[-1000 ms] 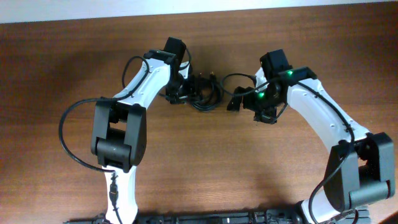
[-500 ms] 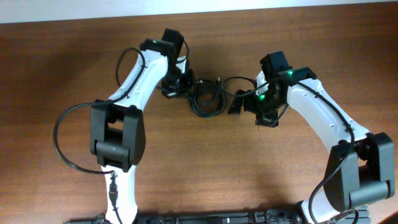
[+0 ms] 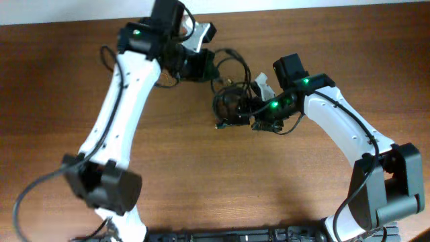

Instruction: Untangle cables

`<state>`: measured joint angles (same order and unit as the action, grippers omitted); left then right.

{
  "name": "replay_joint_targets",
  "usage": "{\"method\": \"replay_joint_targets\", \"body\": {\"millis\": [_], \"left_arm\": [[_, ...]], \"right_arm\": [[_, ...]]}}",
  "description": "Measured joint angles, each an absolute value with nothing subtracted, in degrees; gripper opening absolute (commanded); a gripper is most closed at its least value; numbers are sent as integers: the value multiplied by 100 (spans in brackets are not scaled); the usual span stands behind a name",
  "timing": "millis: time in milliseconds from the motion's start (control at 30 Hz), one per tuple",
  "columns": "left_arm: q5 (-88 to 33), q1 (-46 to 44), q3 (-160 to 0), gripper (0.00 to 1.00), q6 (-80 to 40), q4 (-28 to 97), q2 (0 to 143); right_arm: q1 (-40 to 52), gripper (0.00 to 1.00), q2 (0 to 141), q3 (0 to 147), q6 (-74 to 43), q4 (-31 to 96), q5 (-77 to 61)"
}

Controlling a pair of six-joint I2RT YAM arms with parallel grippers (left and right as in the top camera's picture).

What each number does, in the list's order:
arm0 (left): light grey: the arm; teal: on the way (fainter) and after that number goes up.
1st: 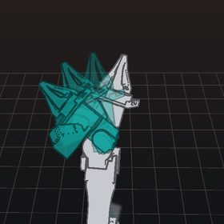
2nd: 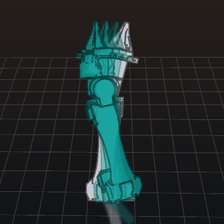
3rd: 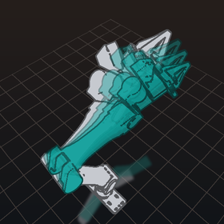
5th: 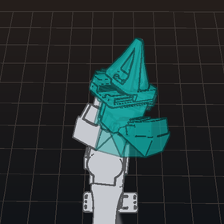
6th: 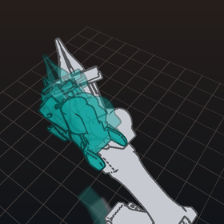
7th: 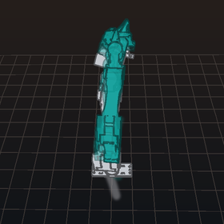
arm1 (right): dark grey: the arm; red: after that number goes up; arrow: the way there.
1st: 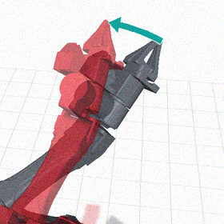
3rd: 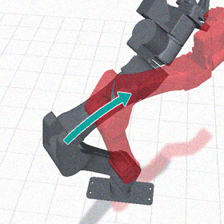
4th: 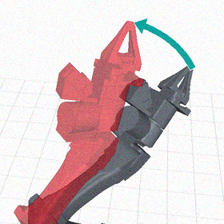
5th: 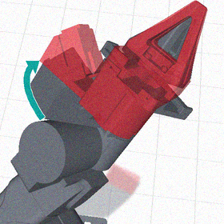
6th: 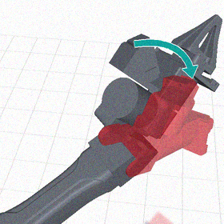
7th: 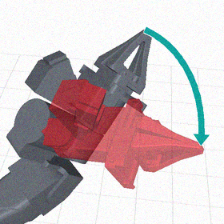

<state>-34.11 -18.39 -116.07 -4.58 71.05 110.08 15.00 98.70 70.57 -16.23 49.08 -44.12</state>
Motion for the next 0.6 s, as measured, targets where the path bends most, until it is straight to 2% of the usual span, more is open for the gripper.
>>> {"method": "replay_joint_targets", "body": {"millis": [100, 133, 167, 267, 300, 400, 567, 600], "left_arm": [[-3476, -1839, -11618, 0, -342, 6866, 10466], [-3483, -1839, -11618, 0, -301, 6781, 10243], [-3496, -1839, -11620, 0, -287, 6729, 10095], [-3522, -1839, -11627, 0, -257, 6604, 9673], [-3520, -1839, -11627, 0, -257, 6556, 9522], [-3179, -1841, -11653, 0, -259, 6547, 9233], [-1509, -1839, -11712, 0, -843, 7096, 9091], [-1247, -1839, -11712, 0, -1000, 7177, 9091]], "right_arm": [[1500, 99, 9870, 7057, -1632, 4598, -4447], [1500, 95, 9870, 7057, -1671, 4484, -4453], [1500, 81, 9870, 7057, -1745, 4383, -4451], [1500, 11, 9870, 7063, -2021, 4169, -4359], [1500, 4, 9870, 7065, -2086, 4165, -4320], [1500, 4, 9870, 7065, -2255, 4176, -4265], [1472, 4, 9870, 7065, -2362, 4180, -4313], [1420, 14, 9870, 7067, -2368, 4169, -4445]]}}
